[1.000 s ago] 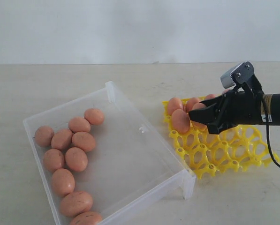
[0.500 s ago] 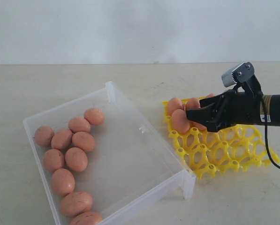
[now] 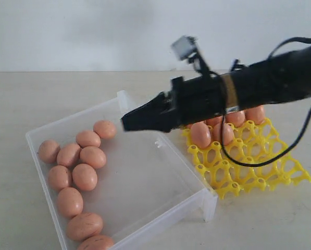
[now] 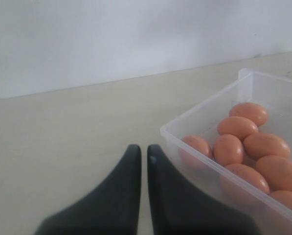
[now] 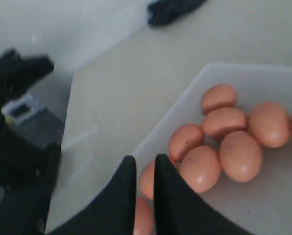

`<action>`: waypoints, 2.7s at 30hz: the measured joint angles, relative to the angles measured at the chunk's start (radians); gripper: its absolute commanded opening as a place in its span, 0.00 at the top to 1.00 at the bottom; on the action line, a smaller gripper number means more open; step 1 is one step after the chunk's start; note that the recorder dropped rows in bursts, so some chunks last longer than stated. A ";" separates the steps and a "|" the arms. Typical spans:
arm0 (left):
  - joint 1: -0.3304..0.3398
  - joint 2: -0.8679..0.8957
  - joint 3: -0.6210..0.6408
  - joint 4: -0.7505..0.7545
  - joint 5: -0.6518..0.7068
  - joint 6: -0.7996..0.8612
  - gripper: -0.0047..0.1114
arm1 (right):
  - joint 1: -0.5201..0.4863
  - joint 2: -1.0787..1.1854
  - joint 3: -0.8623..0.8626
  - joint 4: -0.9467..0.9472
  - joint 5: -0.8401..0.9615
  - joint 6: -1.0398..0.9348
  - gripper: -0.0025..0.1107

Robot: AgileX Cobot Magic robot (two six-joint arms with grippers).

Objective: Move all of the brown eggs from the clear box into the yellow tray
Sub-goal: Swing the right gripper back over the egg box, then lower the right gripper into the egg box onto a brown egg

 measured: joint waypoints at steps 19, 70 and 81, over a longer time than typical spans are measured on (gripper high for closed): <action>0.000 0.000 0.000 0.000 0.000 0.000 0.92 | 0.434 0.000 -0.143 -0.152 1.274 -0.300 0.98; 0.000 0.000 0.000 0.000 0.000 0.000 0.92 | 0.434 0.135 -0.313 2.209 1.598 -2.070 0.55; 0.000 0.000 0.000 0.000 0.000 0.000 0.92 | 0.444 0.201 -0.345 2.265 1.552 -2.080 0.55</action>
